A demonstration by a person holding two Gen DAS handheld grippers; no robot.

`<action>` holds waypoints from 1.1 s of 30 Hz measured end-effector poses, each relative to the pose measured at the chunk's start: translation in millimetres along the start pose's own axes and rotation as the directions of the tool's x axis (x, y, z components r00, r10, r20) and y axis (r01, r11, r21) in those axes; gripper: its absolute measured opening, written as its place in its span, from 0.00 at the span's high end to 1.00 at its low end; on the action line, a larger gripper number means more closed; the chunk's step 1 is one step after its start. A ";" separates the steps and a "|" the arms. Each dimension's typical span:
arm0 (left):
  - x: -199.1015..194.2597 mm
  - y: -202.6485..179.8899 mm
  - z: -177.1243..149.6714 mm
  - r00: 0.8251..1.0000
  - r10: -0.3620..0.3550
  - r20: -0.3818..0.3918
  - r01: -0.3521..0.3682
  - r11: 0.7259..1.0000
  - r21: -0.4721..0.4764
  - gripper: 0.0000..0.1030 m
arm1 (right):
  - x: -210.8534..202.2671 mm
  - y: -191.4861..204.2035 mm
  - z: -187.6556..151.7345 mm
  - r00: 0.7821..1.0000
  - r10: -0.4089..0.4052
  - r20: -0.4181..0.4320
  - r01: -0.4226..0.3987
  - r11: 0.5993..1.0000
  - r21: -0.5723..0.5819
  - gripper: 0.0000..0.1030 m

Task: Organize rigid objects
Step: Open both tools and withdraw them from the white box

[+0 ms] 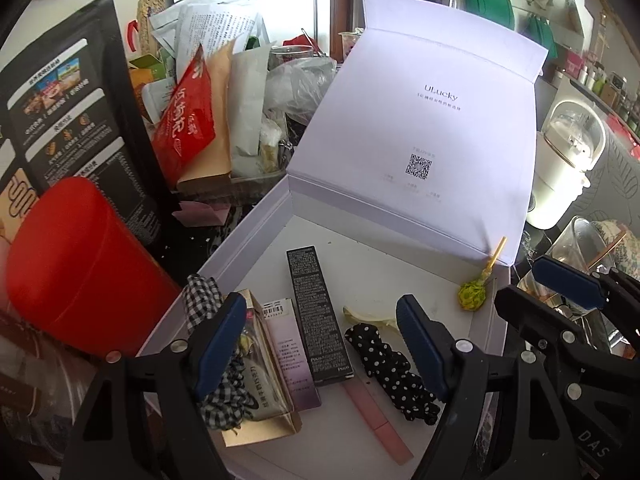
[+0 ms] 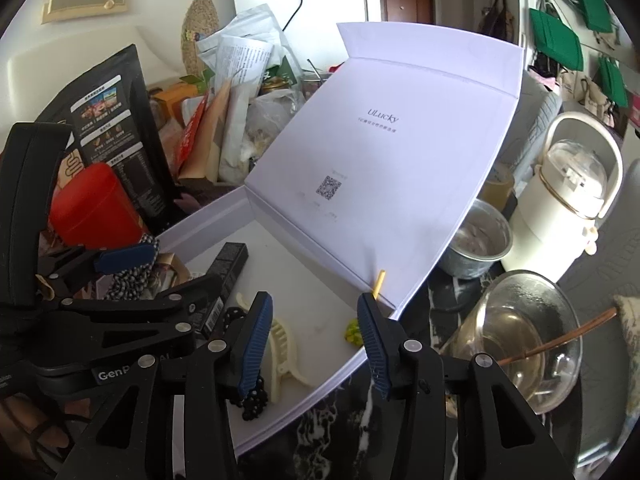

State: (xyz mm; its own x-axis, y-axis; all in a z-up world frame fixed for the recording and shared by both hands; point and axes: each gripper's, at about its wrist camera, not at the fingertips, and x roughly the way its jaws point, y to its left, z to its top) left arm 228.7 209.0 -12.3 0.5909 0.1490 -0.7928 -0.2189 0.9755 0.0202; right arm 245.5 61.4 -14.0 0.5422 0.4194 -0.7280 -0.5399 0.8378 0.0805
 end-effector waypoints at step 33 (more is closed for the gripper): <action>-160.7 -5.2 -32.8 0.975 0.054 0.215 -0.054 0.999 -0.010 0.20 | -135.3 25.0 -19.7 0.984 -0.022 0.178 0.032 0.998 -0.057 0.26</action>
State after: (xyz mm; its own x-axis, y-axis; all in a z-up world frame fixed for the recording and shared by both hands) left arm 109.4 174.7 95.0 0.7313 0.2331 -0.6409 -0.2576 0.9646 0.0568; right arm 145.9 18.6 73.1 0.6600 0.4569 -0.5964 -0.5579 0.8297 0.0182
